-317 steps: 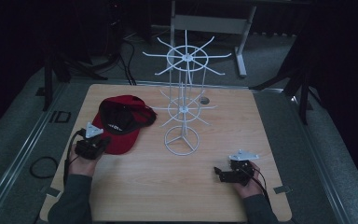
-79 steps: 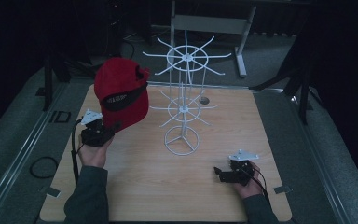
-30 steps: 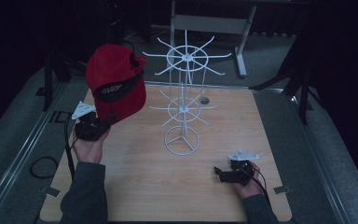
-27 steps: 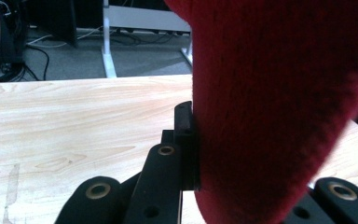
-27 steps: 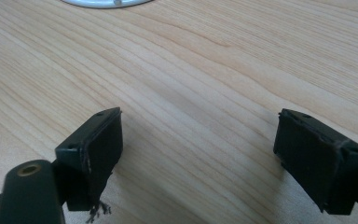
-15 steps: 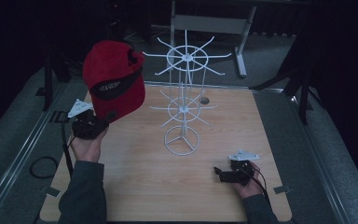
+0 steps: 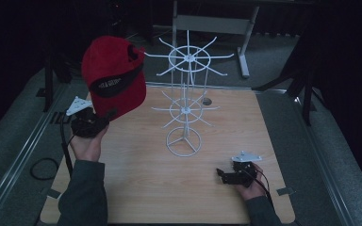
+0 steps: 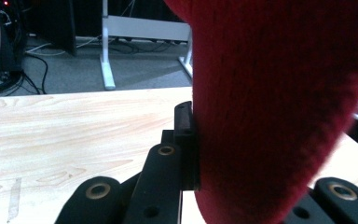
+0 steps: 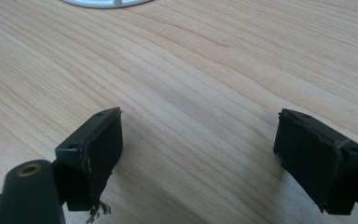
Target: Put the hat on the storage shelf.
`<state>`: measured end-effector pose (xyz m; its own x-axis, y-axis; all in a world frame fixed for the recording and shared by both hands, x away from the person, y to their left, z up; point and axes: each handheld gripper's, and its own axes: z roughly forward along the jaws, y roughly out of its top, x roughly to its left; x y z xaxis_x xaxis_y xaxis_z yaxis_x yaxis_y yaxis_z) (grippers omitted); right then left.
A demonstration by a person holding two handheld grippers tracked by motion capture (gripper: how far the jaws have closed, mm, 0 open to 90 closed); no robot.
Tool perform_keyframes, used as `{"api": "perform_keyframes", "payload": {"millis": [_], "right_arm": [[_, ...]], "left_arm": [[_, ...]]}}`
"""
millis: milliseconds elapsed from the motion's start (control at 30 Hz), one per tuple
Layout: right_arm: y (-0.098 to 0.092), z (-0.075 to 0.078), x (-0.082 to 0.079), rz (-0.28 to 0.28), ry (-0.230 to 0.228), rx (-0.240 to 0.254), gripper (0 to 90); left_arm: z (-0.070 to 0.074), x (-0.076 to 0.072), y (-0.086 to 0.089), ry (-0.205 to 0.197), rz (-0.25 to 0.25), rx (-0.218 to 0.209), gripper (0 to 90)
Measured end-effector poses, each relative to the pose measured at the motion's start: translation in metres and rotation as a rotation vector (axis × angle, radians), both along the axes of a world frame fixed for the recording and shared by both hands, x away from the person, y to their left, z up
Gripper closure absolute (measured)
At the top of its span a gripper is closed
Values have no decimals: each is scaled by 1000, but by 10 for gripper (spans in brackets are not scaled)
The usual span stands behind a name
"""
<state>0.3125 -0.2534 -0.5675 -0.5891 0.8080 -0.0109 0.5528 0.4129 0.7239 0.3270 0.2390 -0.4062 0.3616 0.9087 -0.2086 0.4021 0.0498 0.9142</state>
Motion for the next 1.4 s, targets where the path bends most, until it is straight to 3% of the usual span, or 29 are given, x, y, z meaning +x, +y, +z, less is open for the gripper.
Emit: {"api": "perform_keyframes", "payload": {"millis": [900,1400], "right_arm": [[0,0,0,0,0,0,153],[0,0,0,0,0,1,153]], "left_arm": [[17,-3,1,-42,-1,-26,856],[30,-9,-4,-94,-42,-30,856]]}}
